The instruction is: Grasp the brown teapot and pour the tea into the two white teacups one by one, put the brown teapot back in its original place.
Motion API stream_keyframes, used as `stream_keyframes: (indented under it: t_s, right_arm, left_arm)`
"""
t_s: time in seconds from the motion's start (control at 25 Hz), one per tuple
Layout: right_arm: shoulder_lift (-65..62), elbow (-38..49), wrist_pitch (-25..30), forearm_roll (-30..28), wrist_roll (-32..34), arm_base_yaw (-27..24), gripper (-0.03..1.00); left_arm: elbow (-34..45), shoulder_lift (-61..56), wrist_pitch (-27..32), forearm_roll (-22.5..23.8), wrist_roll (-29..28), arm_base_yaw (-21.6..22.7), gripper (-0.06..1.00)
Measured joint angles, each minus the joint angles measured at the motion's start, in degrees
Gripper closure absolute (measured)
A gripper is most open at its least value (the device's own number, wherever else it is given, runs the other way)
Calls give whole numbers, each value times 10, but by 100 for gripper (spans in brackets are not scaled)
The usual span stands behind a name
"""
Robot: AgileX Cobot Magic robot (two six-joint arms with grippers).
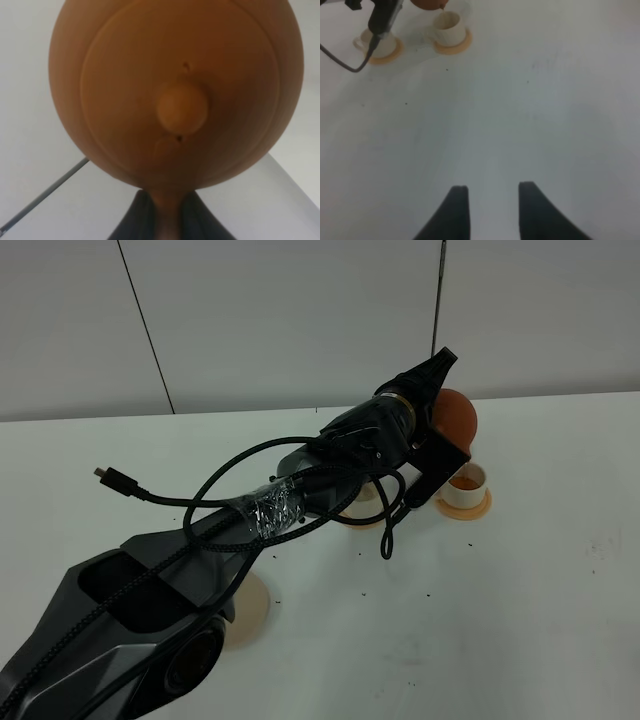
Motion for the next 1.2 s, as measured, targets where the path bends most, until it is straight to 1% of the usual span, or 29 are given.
stream_keyframes:
  t_s: [0.28, 0.4, 0.8, 1.2]
  right_arm:
    - [0, 0, 0, 0, 0, 0, 73]
    - [0, 0, 0, 0, 0, 0, 73]
    - [0, 0, 0, 0, 0, 0, 73]
    - [0, 0, 0, 0, 0, 0, 73]
  left_arm:
    - [0, 0, 0, 1, 0, 1, 77]
    - [0, 0, -1, 11, 0, 1, 77]
    - [0, 0, -10, 18, -1, 1, 77]
    - [0, 0, -9, 38, -1, 1, 77]
